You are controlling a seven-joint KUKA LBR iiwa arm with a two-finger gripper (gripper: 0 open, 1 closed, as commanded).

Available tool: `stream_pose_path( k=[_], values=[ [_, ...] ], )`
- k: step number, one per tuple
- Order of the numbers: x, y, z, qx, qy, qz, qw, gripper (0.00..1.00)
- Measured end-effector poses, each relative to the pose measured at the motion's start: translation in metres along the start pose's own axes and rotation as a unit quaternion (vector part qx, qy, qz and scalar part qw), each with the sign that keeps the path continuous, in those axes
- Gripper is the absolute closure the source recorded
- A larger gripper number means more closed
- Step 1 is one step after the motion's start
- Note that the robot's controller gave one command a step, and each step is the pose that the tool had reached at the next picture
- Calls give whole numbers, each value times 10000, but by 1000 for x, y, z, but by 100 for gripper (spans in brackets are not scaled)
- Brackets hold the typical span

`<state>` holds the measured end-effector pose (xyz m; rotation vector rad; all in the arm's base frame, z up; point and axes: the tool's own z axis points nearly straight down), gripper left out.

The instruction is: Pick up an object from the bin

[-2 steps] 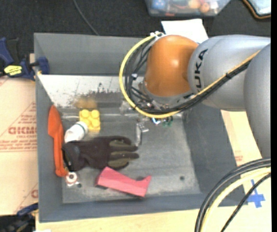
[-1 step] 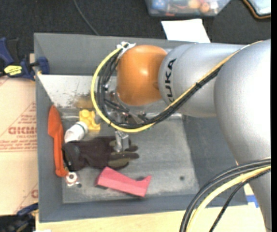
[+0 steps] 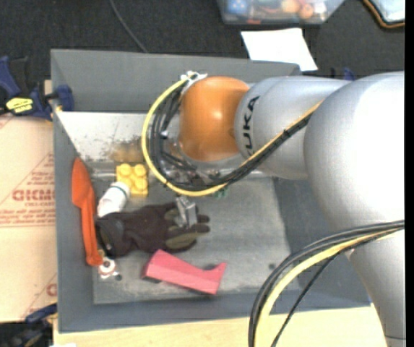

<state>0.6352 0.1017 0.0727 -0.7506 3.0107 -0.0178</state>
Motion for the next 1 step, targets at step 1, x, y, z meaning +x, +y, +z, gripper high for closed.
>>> stream_pose_path(
  k=[1],
  values=[
    [-25, 21, -3, 32, -71, -690, 9976, 0]
  ],
)
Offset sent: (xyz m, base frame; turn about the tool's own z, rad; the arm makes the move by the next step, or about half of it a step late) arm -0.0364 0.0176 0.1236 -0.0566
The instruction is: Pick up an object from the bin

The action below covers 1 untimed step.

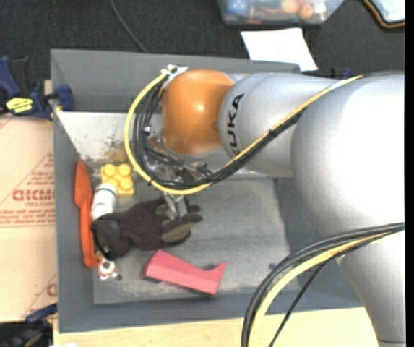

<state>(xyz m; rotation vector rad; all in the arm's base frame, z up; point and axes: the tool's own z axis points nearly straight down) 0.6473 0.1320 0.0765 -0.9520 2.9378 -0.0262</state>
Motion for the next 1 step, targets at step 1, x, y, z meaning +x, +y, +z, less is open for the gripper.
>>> stream_pose_path(
  k=[1],
  values=[
    [38, 14, -118, -32, 43, 387, 9992, 0]
  ],
)
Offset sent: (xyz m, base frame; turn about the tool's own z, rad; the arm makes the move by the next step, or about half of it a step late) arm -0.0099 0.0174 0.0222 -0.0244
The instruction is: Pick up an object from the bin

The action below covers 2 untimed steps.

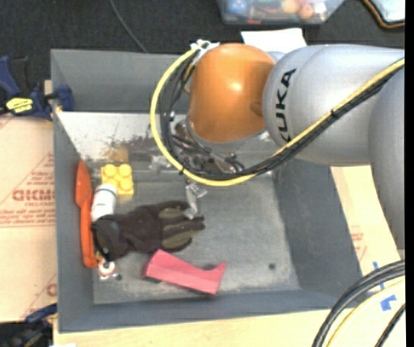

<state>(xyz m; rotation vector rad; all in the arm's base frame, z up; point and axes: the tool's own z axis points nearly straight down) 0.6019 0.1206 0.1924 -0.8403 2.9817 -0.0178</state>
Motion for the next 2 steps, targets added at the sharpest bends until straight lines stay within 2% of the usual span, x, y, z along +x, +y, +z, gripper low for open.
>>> stream_pose_path(
  k=[1, 2],
  values=[
    [-42, 5, 94, 17, -22, -492, 9988, 0],
    [-13, 7, 44, 57, -86, -1325, 9911, 0]
  ],
)
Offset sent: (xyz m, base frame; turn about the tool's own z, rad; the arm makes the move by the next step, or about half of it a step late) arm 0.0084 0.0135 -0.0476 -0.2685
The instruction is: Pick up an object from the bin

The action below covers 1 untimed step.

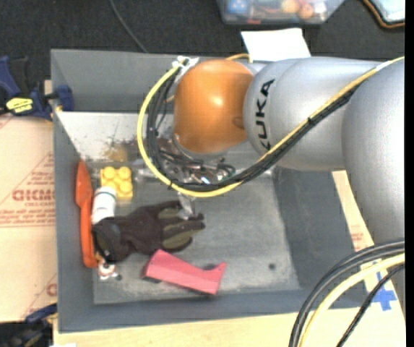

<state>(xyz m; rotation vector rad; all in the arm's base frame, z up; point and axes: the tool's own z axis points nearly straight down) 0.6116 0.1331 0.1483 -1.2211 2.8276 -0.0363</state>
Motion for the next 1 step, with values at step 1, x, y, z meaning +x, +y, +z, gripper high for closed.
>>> stream_pose_path(
  k=[1],
  values=[
    [-28, 5, 77, -54, 47, -718, 9974, 100]
  ],
)
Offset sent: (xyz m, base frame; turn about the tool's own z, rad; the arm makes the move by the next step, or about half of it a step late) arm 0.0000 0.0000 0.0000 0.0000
